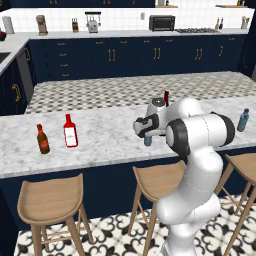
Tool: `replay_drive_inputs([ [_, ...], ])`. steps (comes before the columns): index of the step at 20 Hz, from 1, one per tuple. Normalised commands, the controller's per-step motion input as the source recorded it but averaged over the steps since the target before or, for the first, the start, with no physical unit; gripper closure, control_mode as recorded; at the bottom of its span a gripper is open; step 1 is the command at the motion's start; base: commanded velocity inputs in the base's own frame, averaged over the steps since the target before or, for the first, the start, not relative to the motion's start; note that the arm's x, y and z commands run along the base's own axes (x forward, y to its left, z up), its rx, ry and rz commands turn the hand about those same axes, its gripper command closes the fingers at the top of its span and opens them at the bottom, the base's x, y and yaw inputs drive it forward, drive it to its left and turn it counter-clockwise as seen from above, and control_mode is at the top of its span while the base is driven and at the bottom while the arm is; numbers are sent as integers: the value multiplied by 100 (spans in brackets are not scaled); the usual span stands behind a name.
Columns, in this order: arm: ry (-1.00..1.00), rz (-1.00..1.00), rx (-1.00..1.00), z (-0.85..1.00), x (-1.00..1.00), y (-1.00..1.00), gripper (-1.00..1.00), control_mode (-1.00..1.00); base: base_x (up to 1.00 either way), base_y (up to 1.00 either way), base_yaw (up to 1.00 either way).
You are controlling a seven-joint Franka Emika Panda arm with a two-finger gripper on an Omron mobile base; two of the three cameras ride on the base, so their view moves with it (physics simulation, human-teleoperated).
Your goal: Move the plastic bottles in the middle to the plastics group, and the glass bottles in the middle to the glass group.
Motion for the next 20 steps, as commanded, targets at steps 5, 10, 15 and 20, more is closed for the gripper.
replay_drive_inputs([
  [5,-2,0,0,0,-2,0,100,-100,0,0,0],
  [10,-1,0,0,10,-34,3,100,-100,0,0,0],
  [15,-4,2,0,33,-98,1,100,-100,0,0,0],
  [20,-1,2,0,44,-100,0,100,-100,0,0,0],
])
